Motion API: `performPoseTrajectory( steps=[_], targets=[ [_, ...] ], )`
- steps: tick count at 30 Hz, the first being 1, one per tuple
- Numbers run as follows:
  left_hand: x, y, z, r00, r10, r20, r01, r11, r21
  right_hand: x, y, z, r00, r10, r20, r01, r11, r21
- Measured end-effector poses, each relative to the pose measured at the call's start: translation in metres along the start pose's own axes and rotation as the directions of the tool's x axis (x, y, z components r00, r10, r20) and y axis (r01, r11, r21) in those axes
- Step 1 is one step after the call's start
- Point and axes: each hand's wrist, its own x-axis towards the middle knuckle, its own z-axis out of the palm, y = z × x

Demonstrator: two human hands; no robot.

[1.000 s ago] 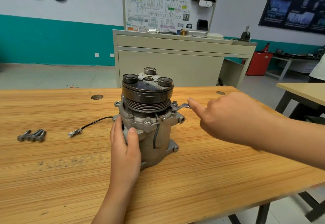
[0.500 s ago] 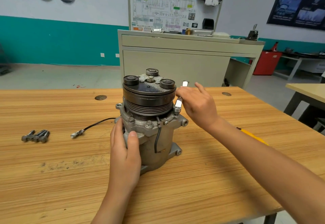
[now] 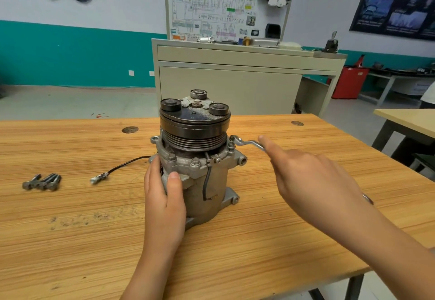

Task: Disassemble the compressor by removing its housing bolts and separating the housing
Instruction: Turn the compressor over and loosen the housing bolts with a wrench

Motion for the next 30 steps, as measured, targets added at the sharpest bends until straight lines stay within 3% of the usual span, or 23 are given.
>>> performPoseTrajectory(
  steps=[4,10,17,21,24,30],
  targets=[
    [0.000,0.000,-0.001,1.000,0.003,0.006,-0.003,1.000,0.001,0.007,-0.011,-0.010,0.994,0.058,0.094,-0.051,0.996,-0.072],
    [-0.001,-0.001,0.001,1.000,0.008,-0.005,-0.008,1.000,-0.011,0.012,-0.042,-0.024,0.978,0.031,0.208,0.001,0.988,-0.152],
    [-0.001,-0.004,0.001,1.000,0.016,0.001,-0.016,1.000,-0.015,0.009,-0.018,-0.005,0.991,-0.103,0.080,0.121,0.957,-0.265],
    [0.000,-0.005,0.002,1.000,0.019,-0.013,-0.019,1.000,0.008,0.026,0.022,0.007,0.971,-0.239,0.013,0.237,0.952,-0.194],
    [0.001,-0.002,0.001,1.000,0.026,-0.007,-0.026,1.000,0.011,0.041,0.039,0.025,0.928,-0.324,-0.185,0.313,0.946,-0.090],
    [0.001,-0.004,0.000,0.999,0.051,-0.005,-0.051,0.998,0.023,0.091,0.042,0.064,0.898,-0.362,-0.251,0.370,0.929,-0.014]
  ],
)
